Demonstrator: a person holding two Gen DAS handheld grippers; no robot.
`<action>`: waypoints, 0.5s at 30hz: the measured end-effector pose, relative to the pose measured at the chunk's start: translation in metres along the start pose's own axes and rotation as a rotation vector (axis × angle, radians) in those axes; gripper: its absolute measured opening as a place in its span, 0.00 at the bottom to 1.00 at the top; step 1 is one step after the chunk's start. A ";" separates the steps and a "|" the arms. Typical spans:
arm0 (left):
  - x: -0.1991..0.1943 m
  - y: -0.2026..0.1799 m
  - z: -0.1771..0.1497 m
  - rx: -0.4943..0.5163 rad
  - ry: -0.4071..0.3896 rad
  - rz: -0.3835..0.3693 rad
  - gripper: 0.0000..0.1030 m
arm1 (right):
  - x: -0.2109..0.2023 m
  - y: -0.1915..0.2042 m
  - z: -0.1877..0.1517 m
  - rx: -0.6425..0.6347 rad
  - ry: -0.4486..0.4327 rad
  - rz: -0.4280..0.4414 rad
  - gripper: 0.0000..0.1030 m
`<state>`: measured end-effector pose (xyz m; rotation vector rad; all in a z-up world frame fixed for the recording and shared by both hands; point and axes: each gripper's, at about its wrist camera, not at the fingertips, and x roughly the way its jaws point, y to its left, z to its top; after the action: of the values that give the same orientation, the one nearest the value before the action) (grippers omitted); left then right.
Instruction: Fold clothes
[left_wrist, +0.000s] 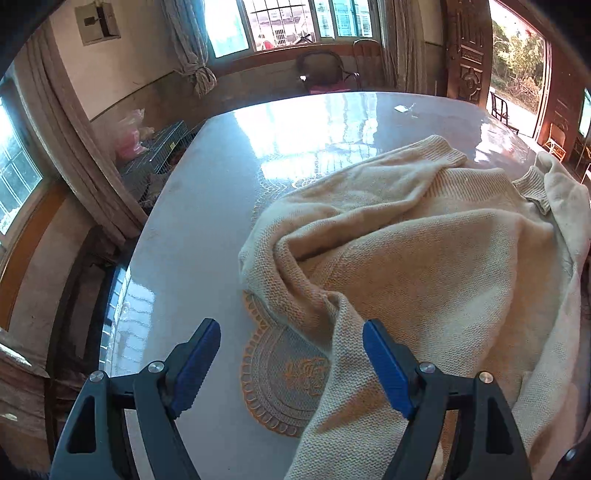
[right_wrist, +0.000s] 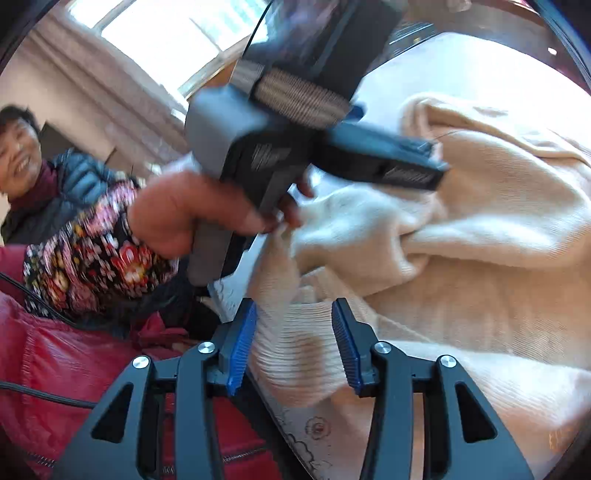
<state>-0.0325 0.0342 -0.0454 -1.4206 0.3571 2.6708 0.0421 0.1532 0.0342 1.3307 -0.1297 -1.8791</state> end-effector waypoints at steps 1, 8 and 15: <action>0.003 -0.003 0.000 0.000 -0.003 -0.008 0.79 | -0.018 -0.014 -0.001 0.055 -0.068 -0.009 0.51; 0.027 -0.023 -0.021 0.113 0.033 0.087 0.79 | -0.048 -0.099 -0.002 0.243 -0.190 -0.409 0.58; 0.009 -0.007 -0.082 0.084 -0.009 0.084 0.80 | -0.008 -0.131 -0.026 0.175 0.003 -0.604 0.58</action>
<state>0.0300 0.0203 -0.0982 -1.3985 0.5332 2.6908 -0.0070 0.2548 -0.0373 1.6166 0.1294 -2.4072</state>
